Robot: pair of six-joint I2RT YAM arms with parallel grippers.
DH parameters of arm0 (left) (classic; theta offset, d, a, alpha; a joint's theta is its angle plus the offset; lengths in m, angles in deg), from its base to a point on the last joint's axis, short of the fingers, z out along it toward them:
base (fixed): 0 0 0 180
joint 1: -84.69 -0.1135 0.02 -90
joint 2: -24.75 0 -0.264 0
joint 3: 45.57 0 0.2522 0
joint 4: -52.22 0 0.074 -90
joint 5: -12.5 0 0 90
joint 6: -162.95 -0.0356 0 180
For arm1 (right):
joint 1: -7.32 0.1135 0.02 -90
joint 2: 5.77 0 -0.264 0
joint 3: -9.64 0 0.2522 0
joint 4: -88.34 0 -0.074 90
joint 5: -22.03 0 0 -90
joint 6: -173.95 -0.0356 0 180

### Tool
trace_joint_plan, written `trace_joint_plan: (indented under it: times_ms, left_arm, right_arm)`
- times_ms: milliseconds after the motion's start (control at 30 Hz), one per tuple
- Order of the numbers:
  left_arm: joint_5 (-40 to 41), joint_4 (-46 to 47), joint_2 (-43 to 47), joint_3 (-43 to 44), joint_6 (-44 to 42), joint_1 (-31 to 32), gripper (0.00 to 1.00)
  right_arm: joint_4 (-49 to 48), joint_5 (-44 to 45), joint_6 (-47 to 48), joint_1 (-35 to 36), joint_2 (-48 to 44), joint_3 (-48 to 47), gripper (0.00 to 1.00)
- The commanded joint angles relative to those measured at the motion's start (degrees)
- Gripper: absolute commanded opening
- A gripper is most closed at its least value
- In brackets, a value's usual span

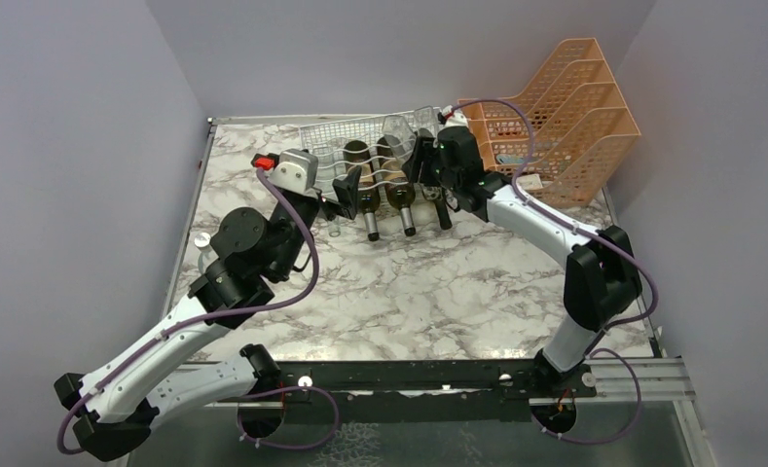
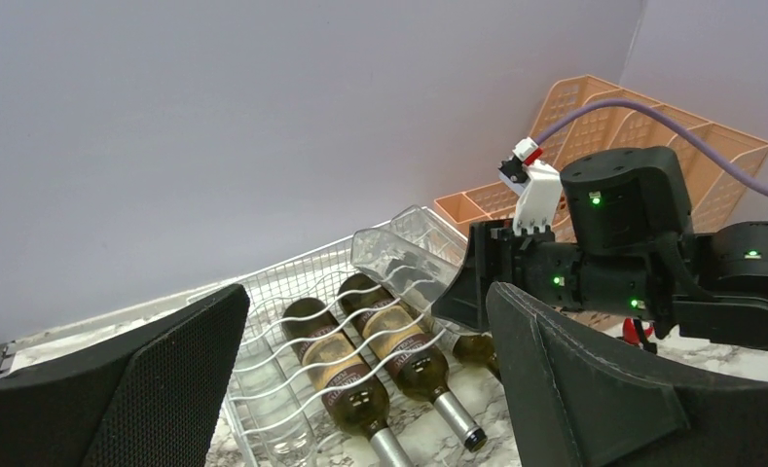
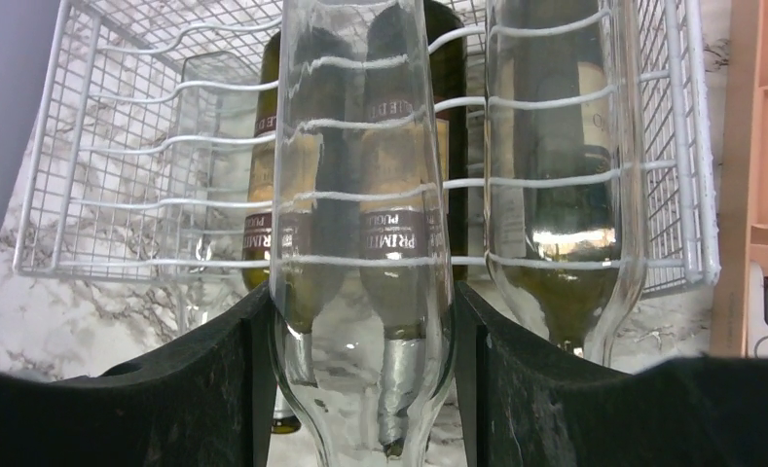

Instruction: Put the wine bottle on the wine rack

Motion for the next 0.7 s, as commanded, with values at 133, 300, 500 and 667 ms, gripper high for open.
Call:
trace_joint_plan:
  times_ms: [133, 300, 500, 667]
  left_arm:
    - [1.1, -1.8, 1.2, 0.9, 1.4, -0.1, 0.99]
    - [1.1, -2.1, 1.1, 0.8, 1.5, -0.1, 0.99]
    - [1.1, -2.3, 0.7, 0.9, 1.5, -0.1, 0.99]
    - [1.2, -2.5, 0.6, 0.9, 1.6, -0.1, 0.99]
  right_arm:
    - [-14.6, 5.2, -2.8, 1.0, 3.5, -2.5, 0.01]
    - [-16.1, 6.2, -4.6, 1.5, 6.0, -3.4, 0.01]
    - [-17.3, 7.4, -5.8, 2.0, 8.5, -4.0, 0.01]
    - [-16.8, 9.2, -6.6, 2.3, 10.4, -4.3, 0.03]
